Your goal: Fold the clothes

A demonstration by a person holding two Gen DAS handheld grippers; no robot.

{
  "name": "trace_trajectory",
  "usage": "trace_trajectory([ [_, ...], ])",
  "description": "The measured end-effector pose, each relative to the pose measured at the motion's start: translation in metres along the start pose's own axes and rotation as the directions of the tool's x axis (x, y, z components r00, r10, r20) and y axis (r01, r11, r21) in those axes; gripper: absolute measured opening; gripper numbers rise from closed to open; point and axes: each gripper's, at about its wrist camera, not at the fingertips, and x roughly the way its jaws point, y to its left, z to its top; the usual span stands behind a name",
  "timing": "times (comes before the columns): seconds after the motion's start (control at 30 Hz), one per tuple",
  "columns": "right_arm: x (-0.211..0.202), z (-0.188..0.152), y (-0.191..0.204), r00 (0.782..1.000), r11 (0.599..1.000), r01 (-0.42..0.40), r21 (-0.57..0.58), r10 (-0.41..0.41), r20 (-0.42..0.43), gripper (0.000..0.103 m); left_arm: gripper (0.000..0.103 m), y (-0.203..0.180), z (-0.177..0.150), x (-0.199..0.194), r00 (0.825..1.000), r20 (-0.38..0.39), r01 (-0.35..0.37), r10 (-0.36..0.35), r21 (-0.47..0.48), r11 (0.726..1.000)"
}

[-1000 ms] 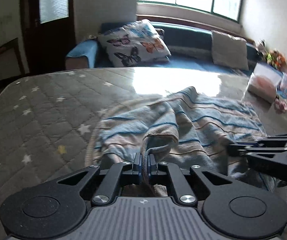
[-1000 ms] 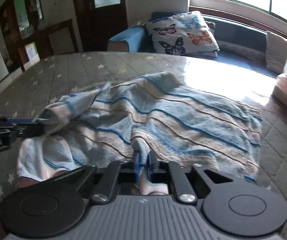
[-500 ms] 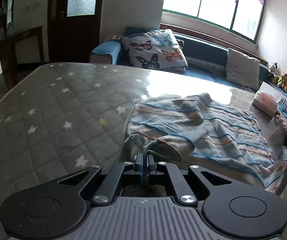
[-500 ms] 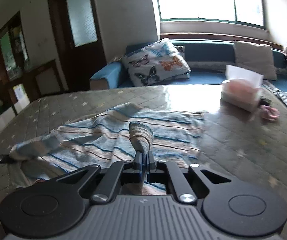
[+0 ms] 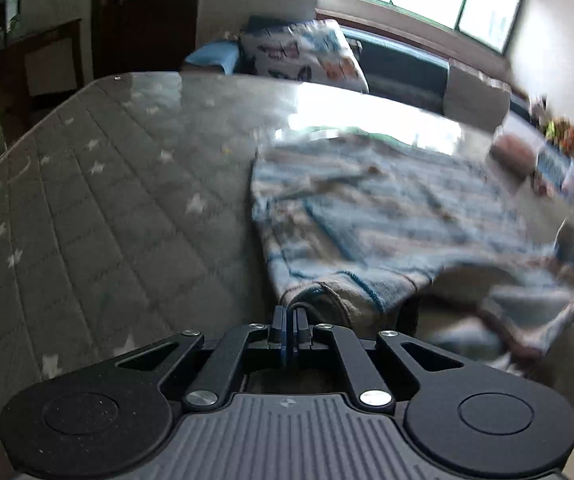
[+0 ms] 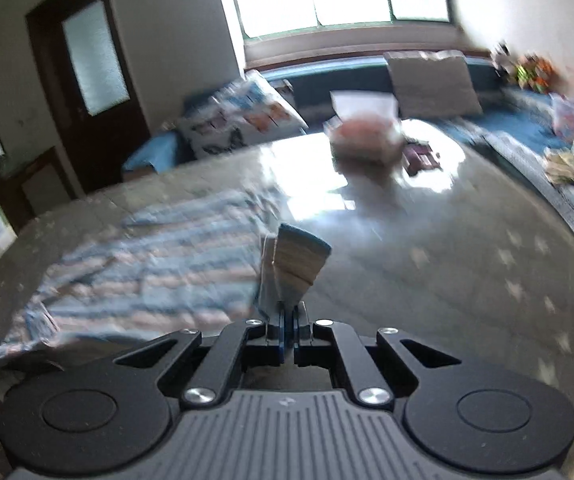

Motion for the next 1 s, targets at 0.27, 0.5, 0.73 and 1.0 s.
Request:
trace_trajectory([
  [0.27,0.002,-0.018,-0.014,0.996,0.996,0.087,0.016,-0.086,-0.035,0.017,0.035,-0.034,-0.005,-0.016,0.995,0.101,-0.003,-0.018,0.203,0.979],
  [0.5,0.004,-0.006,-0.008,0.995,0.994,0.104,-0.028,-0.104,0.009,0.036,0.041,-0.079,-0.006,0.006,0.990,0.116,0.037,-0.084,0.355,0.934],
  [0.73,0.027,-0.005,-0.003,0.995,0.994,0.088,-0.061,-0.091,-0.038,0.042,0.040,-0.102,-0.003,0.044,0.993,0.090,0.028,-0.073,0.424,0.905],
  [1.0,0.047,-0.007,-0.005,0.992,0.992,0.097,-0.079,-0.103,-0.073,0.047,0.006,-0.066,0.012,0.027,0.986,0.152,0.027,-0.073,0.283,0.959],
])
